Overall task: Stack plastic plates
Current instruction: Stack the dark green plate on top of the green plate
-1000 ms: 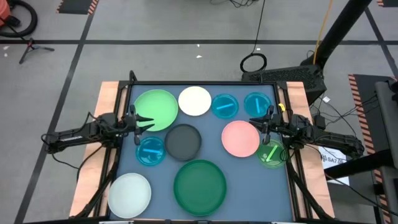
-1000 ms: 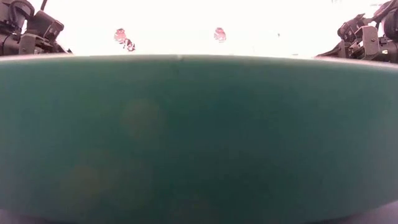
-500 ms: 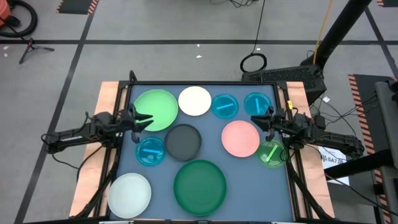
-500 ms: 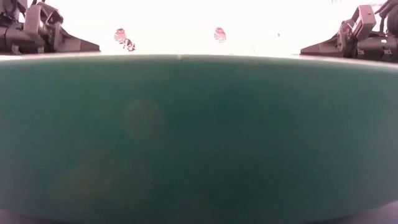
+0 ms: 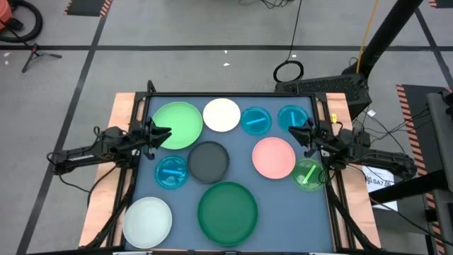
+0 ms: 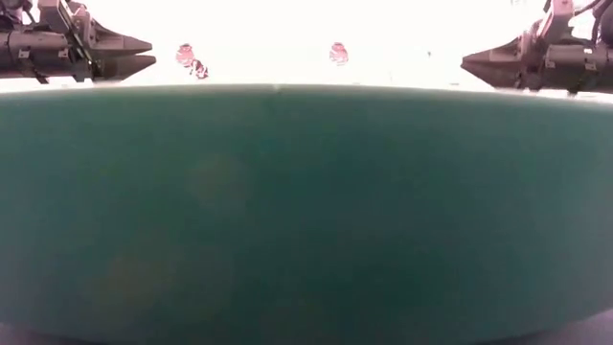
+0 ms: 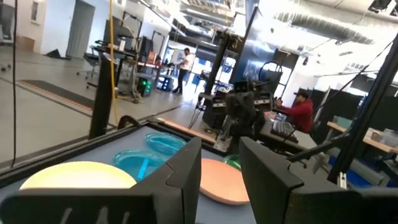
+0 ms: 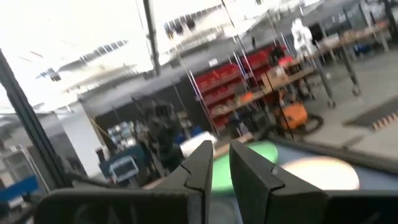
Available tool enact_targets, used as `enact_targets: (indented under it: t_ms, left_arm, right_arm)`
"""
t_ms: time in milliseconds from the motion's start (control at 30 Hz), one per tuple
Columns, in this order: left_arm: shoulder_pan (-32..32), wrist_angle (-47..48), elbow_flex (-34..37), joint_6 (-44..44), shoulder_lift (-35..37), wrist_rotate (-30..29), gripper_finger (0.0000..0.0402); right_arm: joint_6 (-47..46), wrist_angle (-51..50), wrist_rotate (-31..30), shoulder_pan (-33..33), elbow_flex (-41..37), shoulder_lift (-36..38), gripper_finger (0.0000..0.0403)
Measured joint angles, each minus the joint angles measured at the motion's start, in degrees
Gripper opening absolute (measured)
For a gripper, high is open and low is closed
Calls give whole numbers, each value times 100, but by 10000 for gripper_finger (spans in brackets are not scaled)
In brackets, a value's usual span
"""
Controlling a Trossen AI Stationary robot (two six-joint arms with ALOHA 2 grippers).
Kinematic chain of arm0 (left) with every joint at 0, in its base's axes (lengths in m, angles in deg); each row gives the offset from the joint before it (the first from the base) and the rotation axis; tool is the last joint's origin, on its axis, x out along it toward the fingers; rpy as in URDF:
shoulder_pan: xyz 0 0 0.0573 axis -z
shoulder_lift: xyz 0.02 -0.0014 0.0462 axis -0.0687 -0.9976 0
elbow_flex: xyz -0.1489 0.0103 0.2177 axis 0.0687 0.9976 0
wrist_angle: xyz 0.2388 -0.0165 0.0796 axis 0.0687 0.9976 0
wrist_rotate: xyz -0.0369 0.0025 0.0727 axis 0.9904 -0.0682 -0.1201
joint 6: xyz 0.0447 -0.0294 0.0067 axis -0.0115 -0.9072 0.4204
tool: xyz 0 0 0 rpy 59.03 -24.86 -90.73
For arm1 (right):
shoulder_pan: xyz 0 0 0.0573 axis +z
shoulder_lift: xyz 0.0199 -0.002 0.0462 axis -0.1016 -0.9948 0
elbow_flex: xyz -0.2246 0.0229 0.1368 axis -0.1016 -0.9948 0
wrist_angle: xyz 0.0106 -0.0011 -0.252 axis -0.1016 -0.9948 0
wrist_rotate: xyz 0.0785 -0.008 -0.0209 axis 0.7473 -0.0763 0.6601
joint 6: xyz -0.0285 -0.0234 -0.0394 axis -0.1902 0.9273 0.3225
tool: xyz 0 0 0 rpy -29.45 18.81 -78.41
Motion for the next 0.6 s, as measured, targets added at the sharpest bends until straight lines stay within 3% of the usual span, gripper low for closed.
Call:
enact_targets:
  t_ms: [300,433,600]
  left_arm:
    - [0,-350,0,245,0,-458,115]
    - [0,-807,0,332,0,-545,115]
    - [-2,-1051,0,654,0,-650,115]
  right_arm:
    - [207,789,-5,0,697,-1735,50]
    - [206,441,-19,0,1411,-2609,50]
    - [140,-948,-2,0,2550,-3563,50]
